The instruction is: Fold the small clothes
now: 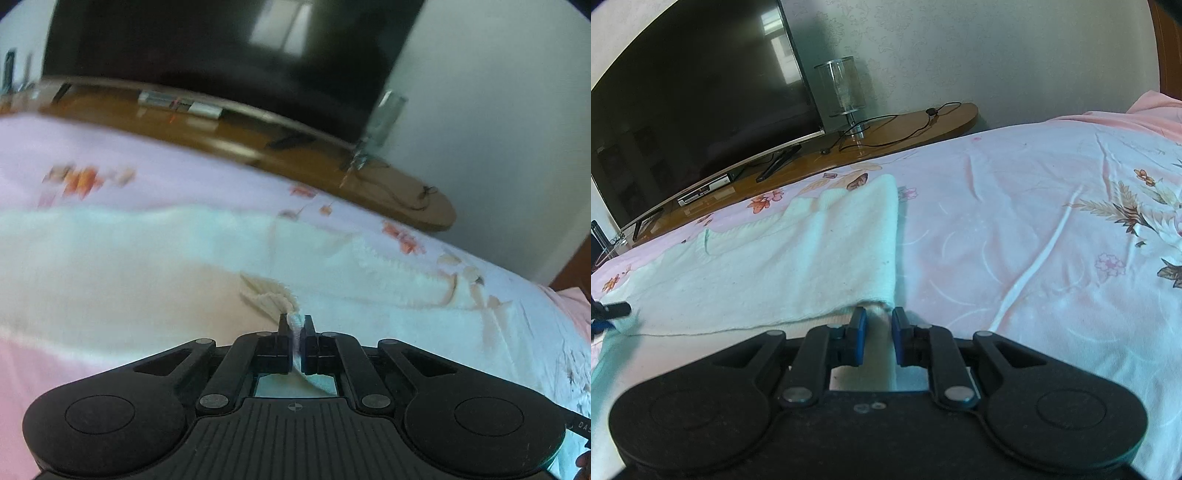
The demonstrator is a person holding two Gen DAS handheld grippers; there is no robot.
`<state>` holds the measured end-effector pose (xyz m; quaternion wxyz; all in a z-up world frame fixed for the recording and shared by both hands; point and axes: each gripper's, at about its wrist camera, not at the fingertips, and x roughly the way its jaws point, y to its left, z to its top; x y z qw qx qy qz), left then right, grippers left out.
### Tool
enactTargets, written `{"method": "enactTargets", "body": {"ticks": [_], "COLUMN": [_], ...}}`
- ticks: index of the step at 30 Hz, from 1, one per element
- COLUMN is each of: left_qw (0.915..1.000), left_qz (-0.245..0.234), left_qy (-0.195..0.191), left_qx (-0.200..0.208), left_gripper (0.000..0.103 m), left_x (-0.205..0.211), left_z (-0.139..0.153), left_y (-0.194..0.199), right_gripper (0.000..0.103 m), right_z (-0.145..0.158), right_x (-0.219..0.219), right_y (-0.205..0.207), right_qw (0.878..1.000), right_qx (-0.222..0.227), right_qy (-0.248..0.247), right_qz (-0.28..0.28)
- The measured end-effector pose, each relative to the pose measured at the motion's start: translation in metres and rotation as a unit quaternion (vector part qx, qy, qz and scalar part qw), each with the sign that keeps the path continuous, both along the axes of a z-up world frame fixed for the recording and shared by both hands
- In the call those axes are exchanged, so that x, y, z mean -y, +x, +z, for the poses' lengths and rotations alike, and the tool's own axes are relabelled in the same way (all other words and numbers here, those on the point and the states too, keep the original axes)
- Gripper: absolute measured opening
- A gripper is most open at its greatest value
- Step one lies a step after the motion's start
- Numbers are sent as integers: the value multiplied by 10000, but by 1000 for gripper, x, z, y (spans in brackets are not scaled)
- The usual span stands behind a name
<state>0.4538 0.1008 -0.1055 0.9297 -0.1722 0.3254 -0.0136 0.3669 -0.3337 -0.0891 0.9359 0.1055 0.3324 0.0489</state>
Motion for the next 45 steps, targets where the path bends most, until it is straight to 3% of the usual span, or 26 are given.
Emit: {"method": "enactTargets", "body": {"ticks": [5, 7, 11, 12, 14, 15, 16, 18, 21, 24, 26, 27, 28, 30, 31, 33, 38, 39, 40, 42, 45], "left_qw": [9993, 9993, 9986, 9984, 9979, 9967, 9935, 9906, 9881, 9822, 9802, 9865, 9878, 9877, 9903, 9930, 9888, 9877, 9881, 9880, 9893], "left_qz": [-53, -109, -215, -252, -110, 188, 506, 550, -70, -611, -560, -512, -499, -276, -236, -178, -254, -169, -98, 93, 184], "left_qy": [273, 330, 341, 351, 496, 741, 1022, 1214, 1425, 1759, 1883, 1553, 1474, 1540, 1360, 1130, 1464, 1552, 1536, 1538, 1443], "left_qx": [-244, -166, -330, -378, -396, -281, -70, 294, 580, 264, -238, -81, -80, 28, 150, 298, 166, 68, 56, -111, -137], "left_gripper": [3, 3, 4, 8, 32, 67, 76, 76, 74, 74, 74, 74, 74, 74, 74, 74, 74, 74, 74, 74, 74], "left_x": [-2, -3, -2, -5, -11, -14, -17, -16, 19, 51, 46, 34, 27, 20, 15, 11, 30, 31, 30, 25, 23], "left_z": [-9, -9, -10, -8, -2, 3, 8, 18, 28, 13, -8, -10, -9, -4, -2, 3, 3, 1, 2, -4, -14], "left_y": [7, 5, 7, 5, -2, -10, -19, -27, -20, -2, 7, 0, -3, -7, -7, -1, 29, 33, 33, 36, 33], "right_gripper": [17, 17, 12, 12, 22, 23, 23, 22, 19, 17, 11, 9, 8, 8, 16, 18, 15, 17, 25, 32, 28], "right_z": [1, 2, 0, 2, 9, 14, 18, 25, 25, 16, -1, -4, -2, 1, 4, 12, 16, 14, 12, 7, -7], "right_x": [0, 1, 2, 3, 6, 8, 8, 7, -6, -26, -24, -11, -2, -1, -2, 1, -6, -8, -6, 7, 21], "right_y": [-1, 1, 6, 6, -1, -7, -10, -10, 6, 28, 41, 40, 39, 38, 38, 46, 96, 107, 116, 131, 149], "right_qw": [10000, 9999, 9999, 9999, 9999, 9996, 9993, 9983, 9965, 9935, 9934, 9960, 9973, 9951, 9944, 9953, 9942, 9934, 9938, 9974, 9997], "right_qx": [56, 104, -25, -49, 84, 261, 375, 569, 680, 607, 238, 288, 218, 172, 207, 463, 748, 761, 740, 557, 191], "right_qy": [44, 13, -119, -98, 2, 27, 3, -25, -137, -555, -923, -627, -485, -716, -767, -538, -612, -776, -817, -446, 160], "right_qz": [-20, -51, -56, -49, -75, -53, -5, 156, 469, 783, 643, 575, 512, 661, 691, 663, 481, 353, 162, -48, -4]}}
